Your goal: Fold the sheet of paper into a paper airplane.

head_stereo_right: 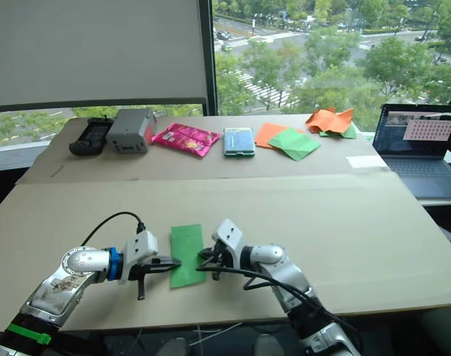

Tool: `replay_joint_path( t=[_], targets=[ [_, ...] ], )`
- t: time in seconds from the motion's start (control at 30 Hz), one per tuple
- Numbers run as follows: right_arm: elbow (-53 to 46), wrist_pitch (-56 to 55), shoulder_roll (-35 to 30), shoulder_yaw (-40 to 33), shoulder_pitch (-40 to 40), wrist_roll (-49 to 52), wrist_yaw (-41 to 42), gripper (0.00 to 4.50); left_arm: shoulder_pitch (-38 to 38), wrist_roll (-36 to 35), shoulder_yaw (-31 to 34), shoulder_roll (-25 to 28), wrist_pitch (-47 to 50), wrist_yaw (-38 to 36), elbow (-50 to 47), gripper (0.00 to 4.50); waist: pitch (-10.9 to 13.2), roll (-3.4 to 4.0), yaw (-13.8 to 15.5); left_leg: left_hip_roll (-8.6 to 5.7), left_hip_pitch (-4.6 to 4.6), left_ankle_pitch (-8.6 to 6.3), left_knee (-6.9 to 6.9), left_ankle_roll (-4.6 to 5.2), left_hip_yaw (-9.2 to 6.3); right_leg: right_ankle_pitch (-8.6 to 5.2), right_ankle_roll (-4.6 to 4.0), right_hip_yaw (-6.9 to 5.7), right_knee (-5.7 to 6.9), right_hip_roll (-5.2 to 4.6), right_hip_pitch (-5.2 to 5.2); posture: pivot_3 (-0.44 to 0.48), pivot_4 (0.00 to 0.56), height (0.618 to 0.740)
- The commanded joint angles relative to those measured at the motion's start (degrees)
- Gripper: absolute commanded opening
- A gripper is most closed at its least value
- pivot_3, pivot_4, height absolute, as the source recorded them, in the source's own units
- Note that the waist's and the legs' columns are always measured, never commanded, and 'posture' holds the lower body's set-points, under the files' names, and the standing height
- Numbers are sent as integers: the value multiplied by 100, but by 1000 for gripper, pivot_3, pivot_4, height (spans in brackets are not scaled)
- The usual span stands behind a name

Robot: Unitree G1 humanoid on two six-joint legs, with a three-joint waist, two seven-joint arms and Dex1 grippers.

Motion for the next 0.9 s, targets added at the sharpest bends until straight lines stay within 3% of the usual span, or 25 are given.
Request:
replay_joint_path(
  t=[0.03,0.9],
  targets=[
    [205,532,-229,297,356,-59,125,28,2,181,-123,42,61,-17,171,0,0,0,3,0,0,0,0,0,0,0,0,0,-1,0,0,0,150,718],
    [-773,564,-1457,1519,638,-349,676,28,-115,253,-208,32,-21,-88,355,0,-22,-21,10,0,5,-17,0,-26,2,-3,1,-1,-33,-4,2,0,150,718]
  ],
)
